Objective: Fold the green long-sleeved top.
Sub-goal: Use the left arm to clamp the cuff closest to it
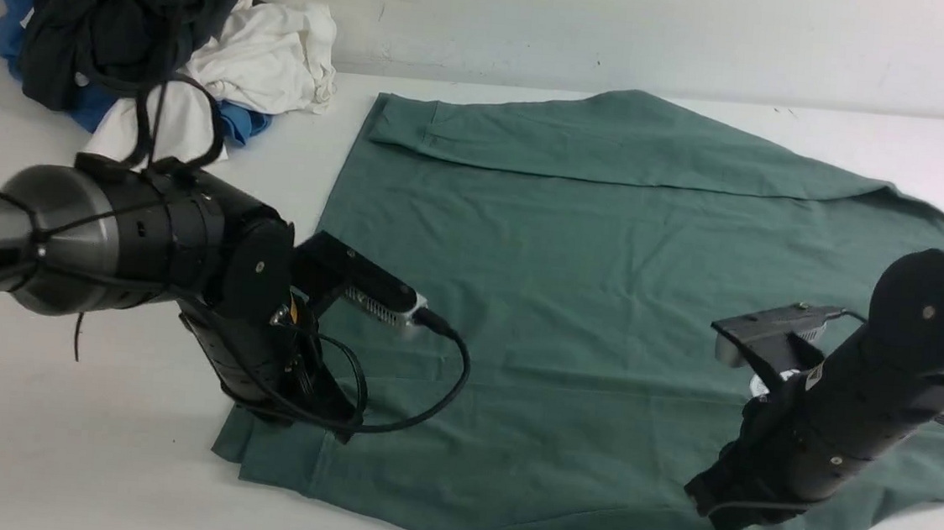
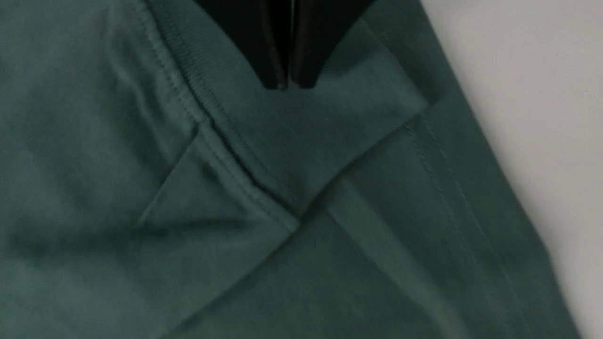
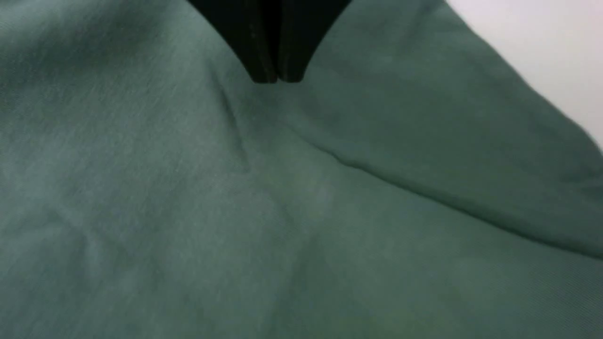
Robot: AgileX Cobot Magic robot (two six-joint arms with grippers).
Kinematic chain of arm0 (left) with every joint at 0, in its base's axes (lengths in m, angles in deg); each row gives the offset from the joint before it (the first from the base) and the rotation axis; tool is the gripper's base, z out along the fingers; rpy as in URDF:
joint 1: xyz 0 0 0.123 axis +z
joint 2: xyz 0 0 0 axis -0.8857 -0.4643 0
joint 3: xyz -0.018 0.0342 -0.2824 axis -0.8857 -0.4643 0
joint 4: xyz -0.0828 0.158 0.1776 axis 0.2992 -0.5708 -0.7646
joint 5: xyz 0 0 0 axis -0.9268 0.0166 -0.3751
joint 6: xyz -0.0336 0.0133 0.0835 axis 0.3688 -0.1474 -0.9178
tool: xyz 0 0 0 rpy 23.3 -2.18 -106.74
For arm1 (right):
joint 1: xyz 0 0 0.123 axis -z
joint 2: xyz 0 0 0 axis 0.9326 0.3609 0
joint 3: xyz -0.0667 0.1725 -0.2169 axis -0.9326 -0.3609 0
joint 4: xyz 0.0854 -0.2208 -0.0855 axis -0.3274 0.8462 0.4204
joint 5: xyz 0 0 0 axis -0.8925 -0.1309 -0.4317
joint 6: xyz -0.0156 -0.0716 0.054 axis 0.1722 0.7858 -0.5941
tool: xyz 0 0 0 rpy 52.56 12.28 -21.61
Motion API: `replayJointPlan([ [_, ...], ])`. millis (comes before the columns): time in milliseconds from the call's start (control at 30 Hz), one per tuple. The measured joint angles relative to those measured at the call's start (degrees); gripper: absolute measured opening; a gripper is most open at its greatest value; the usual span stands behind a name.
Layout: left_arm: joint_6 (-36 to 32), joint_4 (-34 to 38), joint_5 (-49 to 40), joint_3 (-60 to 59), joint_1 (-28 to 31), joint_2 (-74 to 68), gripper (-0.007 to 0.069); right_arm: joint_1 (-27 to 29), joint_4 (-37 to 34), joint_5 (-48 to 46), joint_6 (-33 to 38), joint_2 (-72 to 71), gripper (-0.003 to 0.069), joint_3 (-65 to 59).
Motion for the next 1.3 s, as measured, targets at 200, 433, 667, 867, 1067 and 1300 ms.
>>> replayJointPlan([
  [200,-0.37,4.35,-5.53,0.48,-0.92,-0.38,-0.0007,0.00,5.88,-2.60,-2.92,0.43,-0.0010,0.11],
  [433,-0.42,5.61,-7.92,1.86,-1.40,4.61,-0.0002,0.00,7.18,-4.26,-4.86,-6.67,-0.0010,0.11],
  [667,-0.29,5.43,-7.40,2.42,3.21,3.60,0.0162,0.00,2.32,-0.60,-3.35,-14.54,-0.0010,0.11],
  [867,-1.17,4.10,-7.22,2.42,3.68,-0.63,0.0364,0.00,-3.07,0.12,-0.95,-14.95,-0.0010,0.11],
  [1067,-1.29,4.36,-6.67,2.59,3.68,-2.01,0.0351,0.00,-7.21,0.00,1.87,-14.95,-0.0010,0.11],
  [1300,-1.35,4.96,-6.62,2.77,3.68,-2.01,0.0056,0.00,-7.41,-0.24,2.12,-14.95,-0.0010,0.11],
])
